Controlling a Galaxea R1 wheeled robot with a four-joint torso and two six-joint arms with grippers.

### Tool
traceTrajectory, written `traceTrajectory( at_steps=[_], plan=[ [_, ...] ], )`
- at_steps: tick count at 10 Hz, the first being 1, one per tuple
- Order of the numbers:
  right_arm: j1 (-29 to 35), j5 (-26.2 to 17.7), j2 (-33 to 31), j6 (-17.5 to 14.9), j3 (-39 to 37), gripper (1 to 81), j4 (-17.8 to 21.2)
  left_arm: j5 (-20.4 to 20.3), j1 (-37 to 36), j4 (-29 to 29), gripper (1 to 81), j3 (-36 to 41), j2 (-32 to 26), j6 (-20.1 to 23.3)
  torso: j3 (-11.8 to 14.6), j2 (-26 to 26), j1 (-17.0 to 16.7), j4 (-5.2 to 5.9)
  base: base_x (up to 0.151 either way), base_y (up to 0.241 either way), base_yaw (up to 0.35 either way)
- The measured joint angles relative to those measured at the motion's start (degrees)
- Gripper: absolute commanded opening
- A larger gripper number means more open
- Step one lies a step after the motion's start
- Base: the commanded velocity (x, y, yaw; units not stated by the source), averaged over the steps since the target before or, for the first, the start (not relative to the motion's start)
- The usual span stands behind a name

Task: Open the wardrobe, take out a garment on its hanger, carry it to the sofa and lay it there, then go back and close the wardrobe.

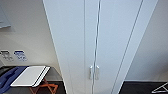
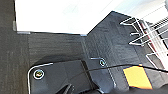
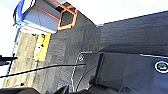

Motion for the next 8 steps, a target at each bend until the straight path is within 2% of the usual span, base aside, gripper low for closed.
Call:
traceTrajectory(
  at_steps=[2, 4, 6, 8],
  plan=[
    [1.28, 2.05, -2.07, 0.0, 2.99, 81.1, -0.59, -2.73, -2.08, 1.26, 81.1, 5.12, -6.11, 0.11, 0.0, 0.02, 0.02, 0.0, 0.0, 0.0, 0.0],
    [3.71, 2.27, -2.16, 0.0, 4.47, 81.1, -1.52, -4.72, -4.55, 1.84, 81.1, 7.94, -9.31, 0.04, -0.02, 0.02, 0.02, 0.0, 0.0, 0.0, 0.0],
    [6.7, 2.45, -3.62, 0.0, 5.83, 81.1, -2.77, -6.49, -10.3, 1.84, 81.1, 9.81, -11.02, -0.29, -0.02, 0.02, 0.02, 0.0, 0.0, 0.0, 0.0],
    [10.23, 2.02, -5.77, 0.0, 8.55, 81.1, -3.83, -6.64, -16.51, 1.82, 81.1, 13.53, -15.43, -0.43, -0.06, 0.04, 0.04, 0.0, 0.0, 0.0, 0.0]
  ],
)
